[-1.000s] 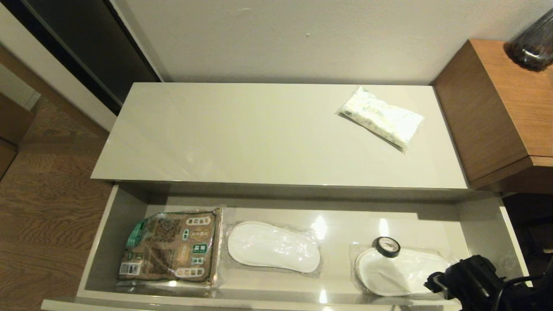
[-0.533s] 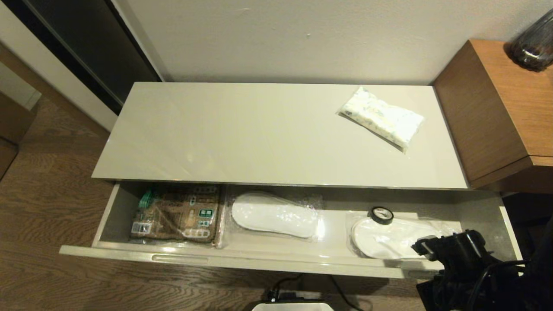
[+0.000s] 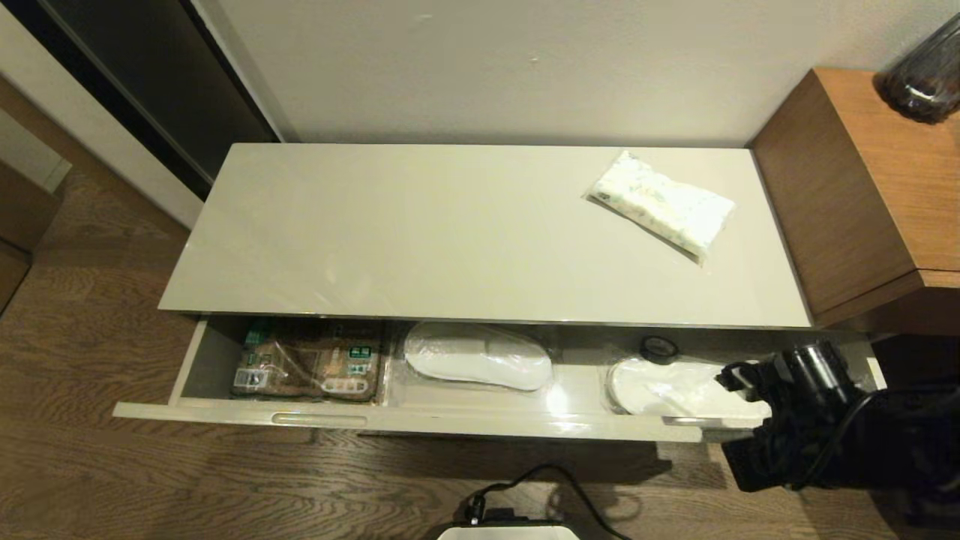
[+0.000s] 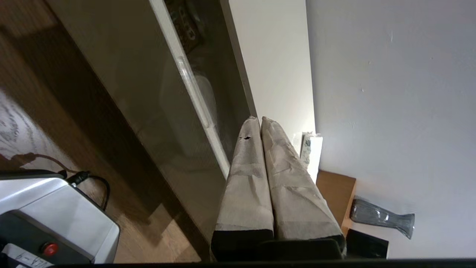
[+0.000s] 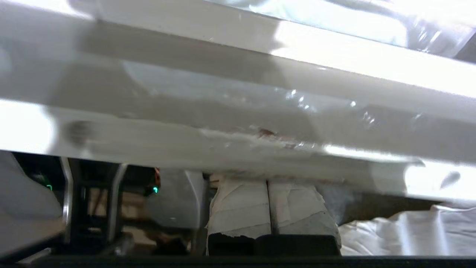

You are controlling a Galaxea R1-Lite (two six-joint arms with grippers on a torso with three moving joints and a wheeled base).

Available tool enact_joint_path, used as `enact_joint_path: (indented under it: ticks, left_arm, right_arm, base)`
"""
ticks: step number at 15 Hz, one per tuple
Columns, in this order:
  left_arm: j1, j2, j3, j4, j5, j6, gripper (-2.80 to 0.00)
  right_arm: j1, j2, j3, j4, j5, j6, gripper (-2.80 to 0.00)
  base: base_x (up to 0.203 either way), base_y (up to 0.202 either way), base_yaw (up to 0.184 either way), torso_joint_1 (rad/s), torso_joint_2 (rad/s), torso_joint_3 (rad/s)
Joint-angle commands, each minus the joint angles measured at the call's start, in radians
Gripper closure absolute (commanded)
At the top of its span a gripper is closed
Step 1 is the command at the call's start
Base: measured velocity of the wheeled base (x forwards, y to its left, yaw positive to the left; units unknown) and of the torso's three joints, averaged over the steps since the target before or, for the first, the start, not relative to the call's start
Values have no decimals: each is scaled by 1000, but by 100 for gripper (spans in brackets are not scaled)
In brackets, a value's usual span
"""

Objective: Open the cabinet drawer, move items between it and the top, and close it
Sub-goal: Close the drawer

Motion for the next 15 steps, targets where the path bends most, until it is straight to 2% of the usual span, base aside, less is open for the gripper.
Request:
enact_joint_path:
  ticks: [1, 4, 5, 6, 8, 10, 12, 15]
  left_arm:
    - [0, 2, 0, 0, 0, -8, 0]
    - [0, 2, 0, 0, 0, -8, 0]
    - [0, 2, 0, 0, 0, -8, 0]
    - [0, 2, 0, 0, 0, -8, 0]
    - [0, 2, 0, 0, 0, -8, 0]
    - [0, 2, 0, 0, 0, -8, 0]
    - [0, 2, 0, 0, 0, -8, 0]
    - [0, 2, 0, 0, 0, -8, 0]
  right_arm:
    - [0, -62, -147, 85, -4, -3, 0]
    - [-2, -55, -159, 91, -9, -3, 0]
    - [-5, -17, -209, 93, -17, -3, 0]
    - [-7, 28, -296, 98, -28, -4, 0]
    - [-10, 103, -555, 142, -48, -7, 0]
    - [-13, 134, -720, 242, -66, -9, 0]
    - [-14, 102, -746, 354, -68, -9, 0]
    - [-13, -49, -740, 610, -54, 2, 0]
  base:
    - [0, 0, 0, 0, 0, 0]
    - [0, 0, 0, 0, 0, 0]
    - [0, 0, 0, 0, 0, 0]
    - [0, 0, 0, 0, 0, 0]
    - [0, 0, 0, 0, 0, 0]
    - [0, 0, 0, 0, 0, 0]
    - [0, 0, 0, 0, 0, 0]
    - [0, 0, 0, 0, 0, 0]
